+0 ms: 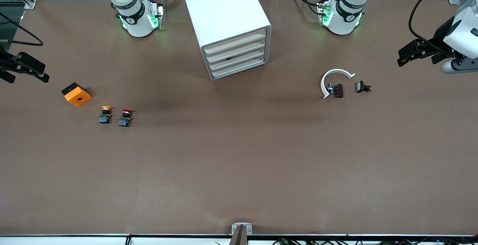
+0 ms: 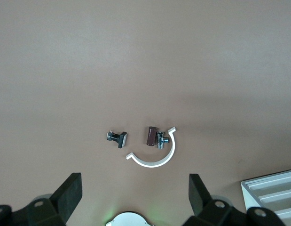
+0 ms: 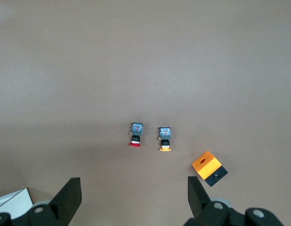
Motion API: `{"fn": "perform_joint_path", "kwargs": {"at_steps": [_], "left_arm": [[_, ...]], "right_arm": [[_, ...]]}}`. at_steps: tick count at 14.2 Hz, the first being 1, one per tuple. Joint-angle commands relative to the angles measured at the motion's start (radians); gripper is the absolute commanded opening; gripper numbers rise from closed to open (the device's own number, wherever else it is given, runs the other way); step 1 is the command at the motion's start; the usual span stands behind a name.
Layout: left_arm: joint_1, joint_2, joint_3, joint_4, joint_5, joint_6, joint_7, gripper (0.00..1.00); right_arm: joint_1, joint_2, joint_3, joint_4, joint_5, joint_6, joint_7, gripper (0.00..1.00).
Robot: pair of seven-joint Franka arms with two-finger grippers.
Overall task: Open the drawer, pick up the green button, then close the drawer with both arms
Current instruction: 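Reach the left gripper to the white cabinet's drawer front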
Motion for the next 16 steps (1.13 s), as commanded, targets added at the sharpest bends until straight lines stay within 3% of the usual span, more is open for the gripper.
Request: {"fn": "perform_joint_path", "kwargs": {"at_steps": [1,5,8,10,13,16], "left_arm": [[0.005,0.013,-0.003,0.028,-0.003,-0.021,0.019,1.0],[0.006,0.051,-0.003,0.035,-0.015,-0.021,0.02,1.0],[-0.006,0.137,-0.006,0.035,-0.031,-0.008,0.008,1.0],[-0.006,0.218,-0.005,0.035,-0.121,0.035,-0.006,1.0],[-0.032,0.366,-0.008,0.035,-0.176,0.077,-0.239,1.0],[-0.125,0.469,-0.008,0.09,-0.183,0.107,-0.492,1.0]], "right_arm": [[-0.011,-0.025,0.008,-0.024,0.011,0.008,-0.021,1.0],[-0.011,-0.023,0.008,-0.014,0.01,0.009,-0.021,1.0],[-0.009,-0.023,0.008,-0.014,0.01,0.011,-0.021,1.0],[-0.009,-0.023,0.008,-0.012,0.008,0.013,-0.021,1.0],[-0.009,-0.023,0.008,-0.012,0.01,0.013,-0.021,1.0],[-0.009,-0.023,0.008,-0.007,0.008,0.011,-0.021,1.0]]}}
